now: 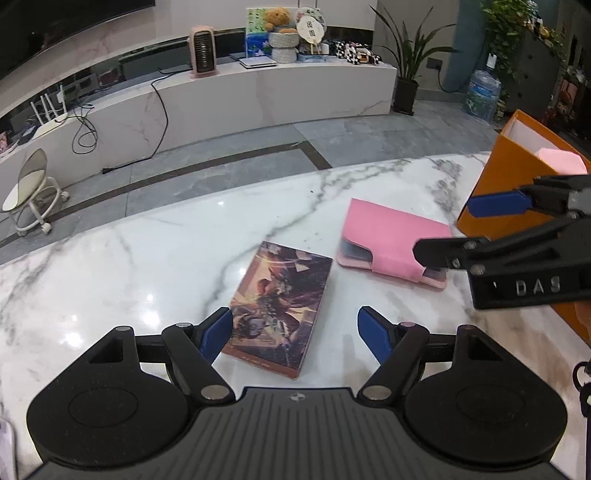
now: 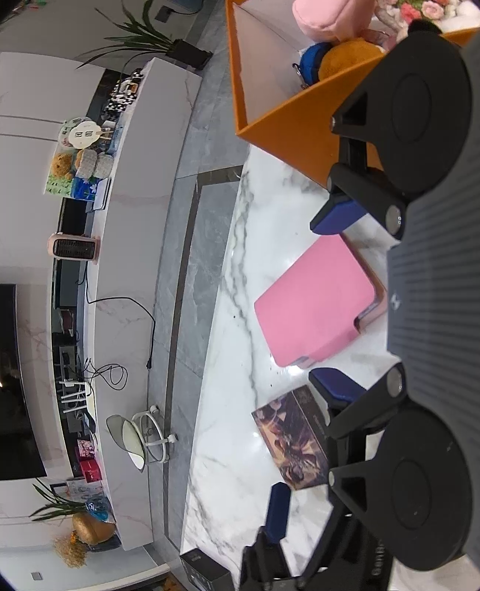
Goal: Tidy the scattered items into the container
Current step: 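Lower the left tool onto the card deck box while the right tool reaches the pink wallet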
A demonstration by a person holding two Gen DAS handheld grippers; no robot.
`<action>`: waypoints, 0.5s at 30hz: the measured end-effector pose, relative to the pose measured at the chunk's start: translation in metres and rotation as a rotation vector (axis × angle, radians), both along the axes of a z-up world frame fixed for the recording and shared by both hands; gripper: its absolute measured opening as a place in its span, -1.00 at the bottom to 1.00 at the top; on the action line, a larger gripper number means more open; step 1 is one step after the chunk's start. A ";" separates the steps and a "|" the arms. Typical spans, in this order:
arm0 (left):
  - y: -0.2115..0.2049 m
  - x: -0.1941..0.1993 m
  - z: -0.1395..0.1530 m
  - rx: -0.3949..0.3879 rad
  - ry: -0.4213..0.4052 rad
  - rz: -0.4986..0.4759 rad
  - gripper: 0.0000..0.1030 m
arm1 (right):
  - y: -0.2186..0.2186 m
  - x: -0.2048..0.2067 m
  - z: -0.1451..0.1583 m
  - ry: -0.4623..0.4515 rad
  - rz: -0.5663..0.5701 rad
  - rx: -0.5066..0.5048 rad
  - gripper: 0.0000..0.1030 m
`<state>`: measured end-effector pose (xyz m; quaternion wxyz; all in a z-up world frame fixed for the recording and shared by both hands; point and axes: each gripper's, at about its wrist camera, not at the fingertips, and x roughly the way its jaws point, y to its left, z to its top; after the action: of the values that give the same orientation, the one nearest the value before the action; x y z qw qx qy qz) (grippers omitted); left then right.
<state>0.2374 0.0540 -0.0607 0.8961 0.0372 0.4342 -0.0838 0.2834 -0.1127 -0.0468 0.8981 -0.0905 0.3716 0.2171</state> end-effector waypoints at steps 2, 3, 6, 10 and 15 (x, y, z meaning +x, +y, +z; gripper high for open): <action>-0.001 0.000 -0.003 0.010 -0.012 -0.002 0.76 | -0.001 0.003 -0.004 0.004 -0.003 0.002 0.64; -0.001 0.000 -0.004 0.016 -0.021 -0.003 0.76 | -0.001 0.005 -0.006 0.006 -0.004 0.002 0.64; -0.003 0.002 -0.006 0.022 -0.035 -0.003 0.78 | 0.000 0.007 -0.012 0.013 0.009 -0.006 0.65; -0.004 0.005 -0.008 0.048 -0.047 -0.007 0.80 | 0.003 0.009 -0.021 0.019 0.015 -0.019 0.65; 0.002 0.011 -0.018 0.055 -0.005 0.013 0.80 | 0.008 0.010 -0.033 0.016 0.017 -0.050 0.66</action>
<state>0.2479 0.0558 -0.0783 0.8965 0.0590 0.4342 -0.0659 0.2937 -0.1050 -0.0793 0.8906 -0.1143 0.3834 0.2160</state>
